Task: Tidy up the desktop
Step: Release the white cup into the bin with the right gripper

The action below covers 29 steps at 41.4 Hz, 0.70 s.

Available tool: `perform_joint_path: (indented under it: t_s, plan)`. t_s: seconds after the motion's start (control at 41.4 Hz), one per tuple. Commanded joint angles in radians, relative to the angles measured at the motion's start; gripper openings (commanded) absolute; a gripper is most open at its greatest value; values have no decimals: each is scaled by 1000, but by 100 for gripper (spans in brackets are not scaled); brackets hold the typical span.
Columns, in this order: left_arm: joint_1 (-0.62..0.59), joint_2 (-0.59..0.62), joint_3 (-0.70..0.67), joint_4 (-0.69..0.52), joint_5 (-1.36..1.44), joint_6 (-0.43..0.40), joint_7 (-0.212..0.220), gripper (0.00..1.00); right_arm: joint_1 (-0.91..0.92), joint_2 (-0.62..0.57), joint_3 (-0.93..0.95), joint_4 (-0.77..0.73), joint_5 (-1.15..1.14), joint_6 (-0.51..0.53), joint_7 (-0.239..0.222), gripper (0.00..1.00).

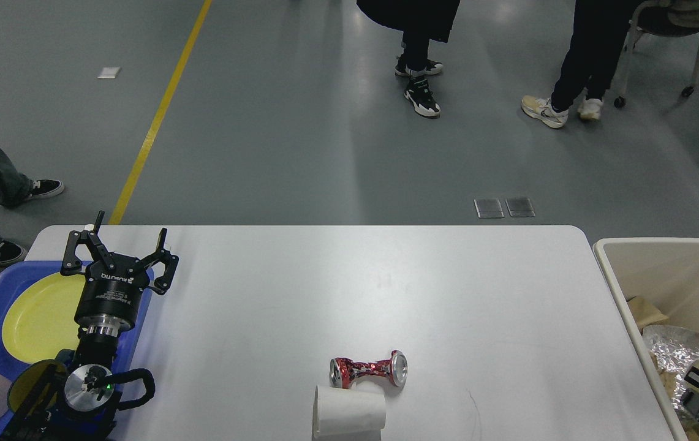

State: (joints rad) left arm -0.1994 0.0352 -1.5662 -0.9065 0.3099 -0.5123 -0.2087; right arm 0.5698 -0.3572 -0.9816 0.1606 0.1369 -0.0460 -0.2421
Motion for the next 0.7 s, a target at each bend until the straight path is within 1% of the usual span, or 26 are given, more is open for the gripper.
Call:
perform_joint_path:
  t_s: [0.0, 0.024, 0.048, 0.362, 0.483, 0.58, 0.676]
  plan:
    - [0, 0, 0, 0, 0, 0, 0, 97, 1, 9, 1, 2, 1, -49, 3, 94]
    - [0, 0, 0, 0, 0, 0, 0, 97, 1, 9, 3, 2, 0, -55, 3, 99]
    - [0, 0, 0, 0, 0, 0, 0, 97, 1, 9, 3, 4, 1, -57, 4, 100]
    - [0, 0, 0, 0, 0, 0, 0, 97, 28, -2, 4, 22, 0, -51, 10, 100]
    - [0, 0, 0, 0, 0, 0, 0, 97, 107, -15, 4, 63, -2, -6, 14, 100]
    - [0, 0, 0, 0, 0, 0, 0, 97, 182, -74, -2, 120, -13, 47, 14, 100]
    - [0, 0, 0, 0, 0, 0, 0, 97, 292, -106, -11, 197, -20, 109, 15, 100]
